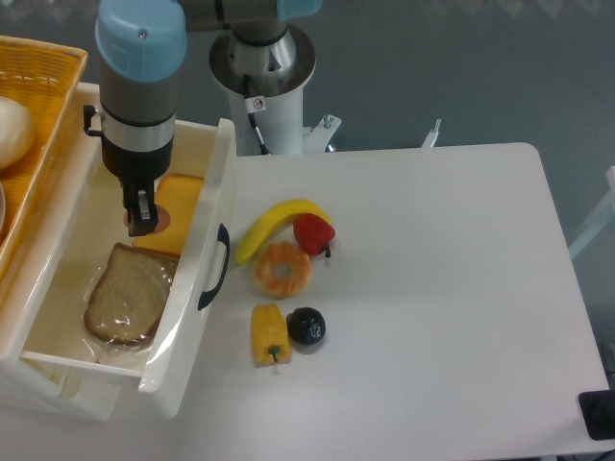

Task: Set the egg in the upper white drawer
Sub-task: 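Lower the egg into the drawer beside the wrapped bread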

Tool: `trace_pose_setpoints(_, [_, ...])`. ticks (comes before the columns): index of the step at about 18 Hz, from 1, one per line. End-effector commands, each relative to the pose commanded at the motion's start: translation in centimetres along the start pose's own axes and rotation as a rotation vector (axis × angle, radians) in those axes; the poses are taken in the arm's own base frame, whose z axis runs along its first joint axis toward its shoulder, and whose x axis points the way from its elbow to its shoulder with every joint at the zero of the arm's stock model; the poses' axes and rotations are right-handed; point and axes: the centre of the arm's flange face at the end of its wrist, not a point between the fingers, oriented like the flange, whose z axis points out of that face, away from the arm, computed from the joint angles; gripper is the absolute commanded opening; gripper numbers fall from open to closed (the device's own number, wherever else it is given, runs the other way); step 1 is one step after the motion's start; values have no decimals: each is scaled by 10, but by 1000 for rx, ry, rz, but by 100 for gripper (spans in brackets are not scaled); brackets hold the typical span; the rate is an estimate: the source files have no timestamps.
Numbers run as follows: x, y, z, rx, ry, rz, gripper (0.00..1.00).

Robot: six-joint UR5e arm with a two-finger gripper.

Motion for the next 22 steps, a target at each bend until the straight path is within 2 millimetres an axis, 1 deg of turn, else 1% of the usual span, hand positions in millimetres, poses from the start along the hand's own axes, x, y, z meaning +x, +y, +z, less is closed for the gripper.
trace_pose_setpoints(5, [-1,1,10,-9,19,47,15])
trace_pose_setpoints(7, [-2,4,12,-58,17,66,15])
trace_pose_setpoints(9, [2,-4,17,-69,24,86,15])
trace_pose_setpoints(13, [0,-5,23,-72,34,87,15])
trace_pose_setpoints(15, [1,-9,27,-73,40,95,15])
trace_pose_setpoints(22, [1,-11,32,-73,49,98,16])
